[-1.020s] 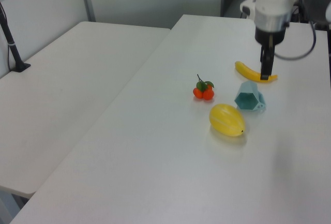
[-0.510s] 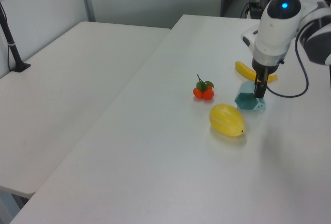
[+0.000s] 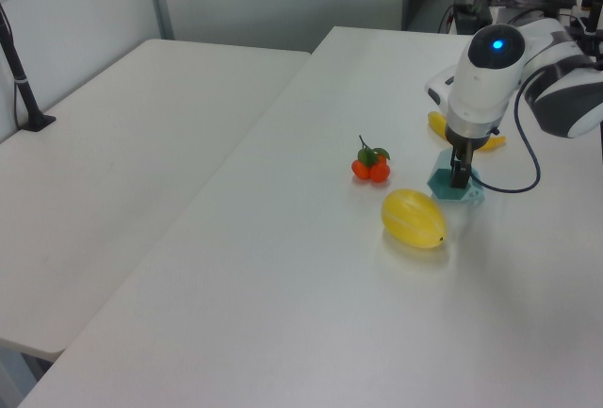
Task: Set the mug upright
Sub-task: 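Move the gripper down to the tipped teal cup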
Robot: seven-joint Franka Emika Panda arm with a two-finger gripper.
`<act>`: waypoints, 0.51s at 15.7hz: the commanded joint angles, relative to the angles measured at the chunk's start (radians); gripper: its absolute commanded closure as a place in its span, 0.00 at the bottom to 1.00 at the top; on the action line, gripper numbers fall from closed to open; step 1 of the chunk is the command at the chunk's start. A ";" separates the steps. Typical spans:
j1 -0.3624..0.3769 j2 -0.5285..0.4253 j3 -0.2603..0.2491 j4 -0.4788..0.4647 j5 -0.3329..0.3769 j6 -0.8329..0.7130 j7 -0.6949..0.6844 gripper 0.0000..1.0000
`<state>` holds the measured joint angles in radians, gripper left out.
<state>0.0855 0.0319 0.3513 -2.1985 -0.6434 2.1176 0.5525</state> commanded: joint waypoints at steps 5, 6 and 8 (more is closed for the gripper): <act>-0.024 0.056 -0.021 -0.010 -0.059 0.078 0.026 0.00; -0.026 0.057 -0.021 -0.012 -0.067 0.078 0.026 0.00; -0.036 0.063 -0.024 -0.012 -0.071 0.074 0.026 0.00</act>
<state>0.0565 0.0966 0.3358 -2.1988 -0.6876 2.1721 0.5551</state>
